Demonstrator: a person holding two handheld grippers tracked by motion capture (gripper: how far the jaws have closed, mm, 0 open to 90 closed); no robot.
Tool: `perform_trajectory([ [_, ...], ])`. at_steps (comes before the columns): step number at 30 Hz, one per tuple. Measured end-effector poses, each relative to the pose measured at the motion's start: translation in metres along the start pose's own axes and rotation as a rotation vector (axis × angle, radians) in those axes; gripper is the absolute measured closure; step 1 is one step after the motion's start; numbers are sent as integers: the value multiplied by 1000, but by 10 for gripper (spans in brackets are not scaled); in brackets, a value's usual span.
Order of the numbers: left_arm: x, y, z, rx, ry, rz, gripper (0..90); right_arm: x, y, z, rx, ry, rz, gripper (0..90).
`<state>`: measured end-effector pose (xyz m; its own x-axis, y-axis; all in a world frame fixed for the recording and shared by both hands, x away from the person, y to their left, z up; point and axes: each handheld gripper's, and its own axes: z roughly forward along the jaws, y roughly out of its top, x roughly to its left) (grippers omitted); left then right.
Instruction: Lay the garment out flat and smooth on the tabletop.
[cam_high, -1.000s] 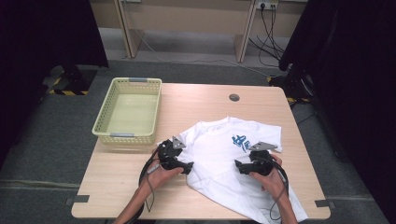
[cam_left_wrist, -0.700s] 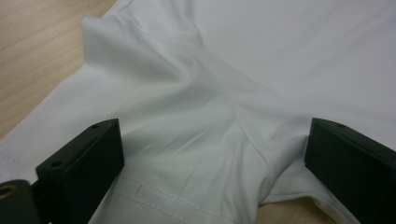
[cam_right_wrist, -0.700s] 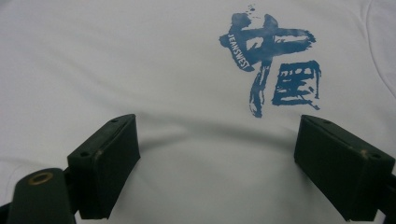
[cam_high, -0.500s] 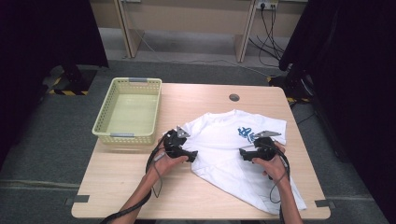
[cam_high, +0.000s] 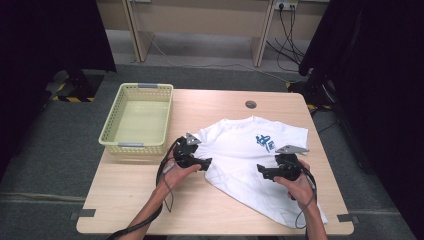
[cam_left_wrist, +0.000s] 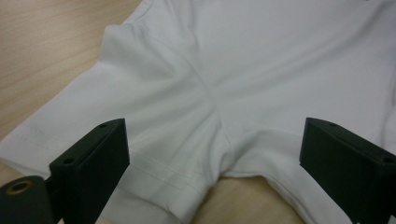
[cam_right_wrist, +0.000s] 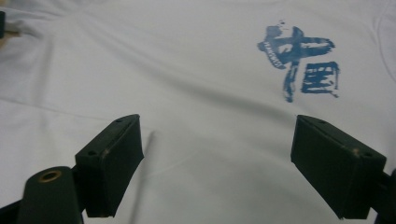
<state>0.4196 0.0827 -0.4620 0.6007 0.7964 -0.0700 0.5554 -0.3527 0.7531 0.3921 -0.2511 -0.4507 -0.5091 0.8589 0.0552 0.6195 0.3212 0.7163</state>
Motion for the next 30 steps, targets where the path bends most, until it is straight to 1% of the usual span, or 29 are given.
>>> perform_trajectory([
  [3, -8, -10, -12, 2, -21, 23, 73, 16, -6, -8, -13, 32, -22, 217],
  [5, -13, -19, -19, -7, -37, 16, 72, 25, -10, -10, -13, 47, -38, 251],
  [6, -14, -23, -23, -9, -44, 10, 70, 28, -11, -11, -11, 48, -49, 286],
  [7, -16, -28, -26, -10, -47, 7, 69, 31, -12, -10, -3, 49, -59, 316],
  [9, -20, -38, -34, -9, -52, 23, 68, 35, -13, -5, 4, 59, -79, 368],
  [11, -22, -49, -41, -10, -60, 17, 68, 38, -14, 3, 11, 78, -99, 441],
  [12, -21, -53, -45, -12, -63, 12, 68, 38, -14, 8, 16, 83, -108, 508],
  [13, -20, -58, -48, -12, -56, 5, 69, 39, -15, 12, 19, 88, -124, 597],
  [14, -19, -62, -50, -1, -47, 6, 68, 39, -16, 16, 23, 95, -135, 659],
  [15, -18, -65, -52, 7, -38, 16, 69, 40, -16, 18, 4, 99, -137, 749],
  [16, -16, -68, -54, 6, -27, 16, 70, 40, -16, 18, -2, 112, -144, 807],
  [17, -15, -70, -55, 7, -18, 19, 69, 43, -16, 16, -13, 116, -160, 847],
  [19, -12, -76, -58, 16, 10, 33, 71, 53, -16, 7, -37, 138, -191, 859],
  [21, -9, -83, -60, 24, 45, 30, 73, 70, -17, -4, -69, 169, -226, 863],
  [22, -7, -86, -62, 26, 54, 21, 67, 80, -18, -9, -79, 191, -248, 863],
  [26, -4, -93, -71, 30, 66, 14, 57, 127, -30, -31, -90, 285, -349, 857],
  [27, -4, -94, -73, 29, 68, 11, 57, 136, -33, -37, -88, 299, -373, 827],
  [28, -3, -95, -74, 29, 72, 7, 58, 144, -35, -43, -87, 312, -391, 774],
  [30, -4, -96, -75, 30, 74, 7, 58, 151, -36, -57, -102, 325, -390, 687],
])
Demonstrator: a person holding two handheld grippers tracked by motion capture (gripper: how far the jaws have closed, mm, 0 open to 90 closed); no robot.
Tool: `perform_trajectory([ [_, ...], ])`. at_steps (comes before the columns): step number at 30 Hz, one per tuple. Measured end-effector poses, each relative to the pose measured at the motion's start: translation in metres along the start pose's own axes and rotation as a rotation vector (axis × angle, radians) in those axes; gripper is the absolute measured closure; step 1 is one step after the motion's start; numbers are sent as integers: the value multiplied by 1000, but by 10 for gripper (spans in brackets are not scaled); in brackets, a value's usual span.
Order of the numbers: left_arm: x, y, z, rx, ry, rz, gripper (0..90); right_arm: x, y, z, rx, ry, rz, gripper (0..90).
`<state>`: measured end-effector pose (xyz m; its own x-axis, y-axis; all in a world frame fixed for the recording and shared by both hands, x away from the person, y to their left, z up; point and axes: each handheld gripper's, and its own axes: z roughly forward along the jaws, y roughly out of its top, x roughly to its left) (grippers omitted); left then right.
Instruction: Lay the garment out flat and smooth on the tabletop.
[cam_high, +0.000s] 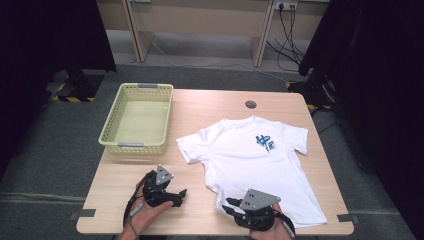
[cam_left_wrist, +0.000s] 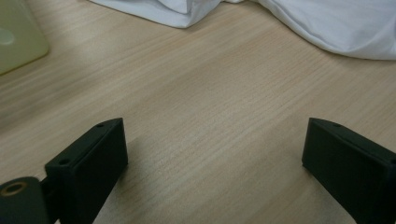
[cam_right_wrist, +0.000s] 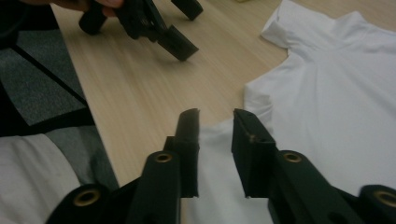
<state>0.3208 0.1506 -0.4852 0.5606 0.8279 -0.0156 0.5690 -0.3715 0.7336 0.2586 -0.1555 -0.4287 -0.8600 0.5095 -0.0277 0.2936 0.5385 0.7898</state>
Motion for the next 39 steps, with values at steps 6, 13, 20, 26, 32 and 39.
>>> perform_trajectory([
  [6, -16, 5, -2, -27, -30, -10, 72, -23, -5, -27, -10, -113, 95, 471],
  [13, -56, 16, -5, -88, -136, -23, 57, -67, -37, -39, 59, -274, 219, 382],
  [20, -91, 21, 7, -85, -162, 36, 60, -90, -80, -68, 114, -398, 328, 340],
  [26, -102, 17, 18, -11, -107, 126, 52, -97, -108, -75, 151, -412, 395, 334],
  [32, -97, 1, 6, -27, -133, 118, 49, -89, -115, -76, 157, -397, 401, 313],
  [39, -93, -11, -9, -15, -133, 132, 39, -78, -113, -79, 178, -369, 401, 300],
])
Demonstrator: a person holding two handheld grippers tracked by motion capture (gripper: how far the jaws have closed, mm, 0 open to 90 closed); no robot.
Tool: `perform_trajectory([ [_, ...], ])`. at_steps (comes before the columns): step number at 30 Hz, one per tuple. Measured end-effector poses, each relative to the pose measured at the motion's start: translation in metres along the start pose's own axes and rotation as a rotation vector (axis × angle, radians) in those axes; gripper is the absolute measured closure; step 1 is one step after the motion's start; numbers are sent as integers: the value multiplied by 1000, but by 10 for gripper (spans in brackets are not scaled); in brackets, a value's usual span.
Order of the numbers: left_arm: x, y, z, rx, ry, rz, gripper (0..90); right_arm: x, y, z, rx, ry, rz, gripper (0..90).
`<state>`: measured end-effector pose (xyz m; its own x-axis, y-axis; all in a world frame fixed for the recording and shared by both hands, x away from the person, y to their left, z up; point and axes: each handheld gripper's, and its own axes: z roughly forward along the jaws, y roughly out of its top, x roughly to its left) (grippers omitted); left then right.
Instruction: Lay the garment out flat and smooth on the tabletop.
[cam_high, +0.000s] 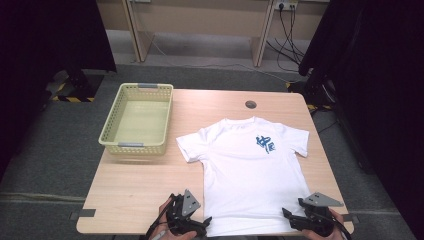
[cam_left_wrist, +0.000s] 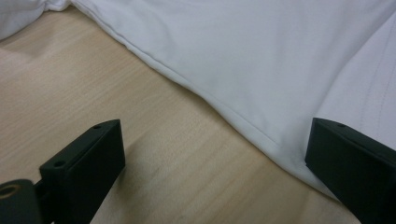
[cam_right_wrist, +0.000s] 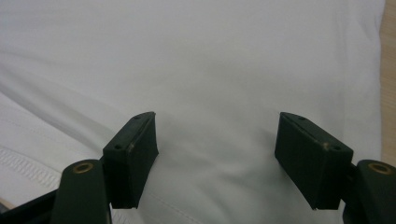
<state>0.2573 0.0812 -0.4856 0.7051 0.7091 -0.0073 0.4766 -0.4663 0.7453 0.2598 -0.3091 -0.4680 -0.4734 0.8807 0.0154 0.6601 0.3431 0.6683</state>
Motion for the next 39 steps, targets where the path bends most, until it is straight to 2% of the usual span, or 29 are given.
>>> perform_trajectory([
  [3, -2, 0, -2, 11, 2, 24, 39, 2, 1, -1, -17, 21, 8, 297],
  [6, 0, 3, -4, 15, 1, 39, 40, 0, 3, -2, -33, 17, 14, 292],
  [12, 16, 15, -7, -28, 7, -14, 43, -7, 6, -1, -63, 24, 54, 290],
  [15, 24, 16, -8, -40, 11, -34, 43, -6, 5, 0, -68, 26, 54, 290],
  [18, 31, 15, -10, -49, -7, -55, 43, -4, 3, 1, -64, 25, 48, 290],
  [24, 46, 6, -10, -37, 12, -100, 49, 3, -6, -4, -85, 3, 42, 287],
  [27, 49, 2, -10, -37, 9, -108, 50, 7, -13, -7, -94, -9, 41, 287],
  [32, 49, -5, -10, -27, 10, -92, 52, 13, -23, -12, -110, -27, 39, 284],
  [35, 49, -8, -10, -6, 0, -94, 44, 15, -26, -15, -125, -32, 53, 250],
  [37, 48, -9, -11, 1, 3, -85, 35, 16, -28, -17, -131, -28, 63, 236],
  [39, 46, -10, -12, 11, 19, -56, 31, 16, -31, -18, -138, -31, 83, 210],
])
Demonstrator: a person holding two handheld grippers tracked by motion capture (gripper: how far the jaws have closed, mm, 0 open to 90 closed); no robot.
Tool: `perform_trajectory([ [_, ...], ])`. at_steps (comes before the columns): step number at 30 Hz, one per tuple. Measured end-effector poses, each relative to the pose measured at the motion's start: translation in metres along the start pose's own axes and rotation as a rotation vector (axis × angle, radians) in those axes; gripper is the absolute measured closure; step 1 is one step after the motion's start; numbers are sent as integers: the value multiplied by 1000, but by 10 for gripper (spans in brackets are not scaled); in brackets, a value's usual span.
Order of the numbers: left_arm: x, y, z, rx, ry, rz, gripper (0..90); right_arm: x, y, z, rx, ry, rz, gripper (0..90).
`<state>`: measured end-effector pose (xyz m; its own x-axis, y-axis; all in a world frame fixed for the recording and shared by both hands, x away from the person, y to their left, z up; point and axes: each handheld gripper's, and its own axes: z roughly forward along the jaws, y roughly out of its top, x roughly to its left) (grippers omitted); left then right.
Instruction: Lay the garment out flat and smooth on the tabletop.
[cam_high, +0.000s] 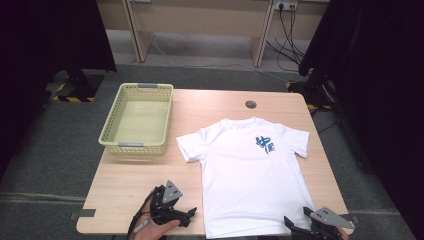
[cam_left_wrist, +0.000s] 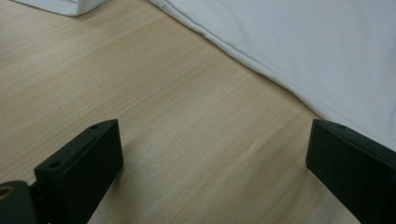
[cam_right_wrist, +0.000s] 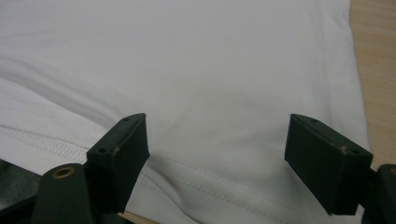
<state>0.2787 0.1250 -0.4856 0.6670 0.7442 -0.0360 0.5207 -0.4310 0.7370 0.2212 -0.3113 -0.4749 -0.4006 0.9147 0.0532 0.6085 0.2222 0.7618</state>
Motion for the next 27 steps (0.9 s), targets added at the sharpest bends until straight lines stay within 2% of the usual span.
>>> perform_trajectory([
  [2, -3, -2, 0, 6, 4, 22, 13, 0, -2, -2, -4, -4, 13, 198],
  [14, -14, -16, -13, -4, 0, 27, 0, 5, -13, -13, -23, -7, 13, 194],
  [22, -18, -24, -21, -11, 4, 18, 0, 6, -21, -18, -22, 15, 24, 165],
  [27, -20, -28, -24, -16, 9, 17, 0, 7, -25, -24, -32, -4, 21, 164],
])
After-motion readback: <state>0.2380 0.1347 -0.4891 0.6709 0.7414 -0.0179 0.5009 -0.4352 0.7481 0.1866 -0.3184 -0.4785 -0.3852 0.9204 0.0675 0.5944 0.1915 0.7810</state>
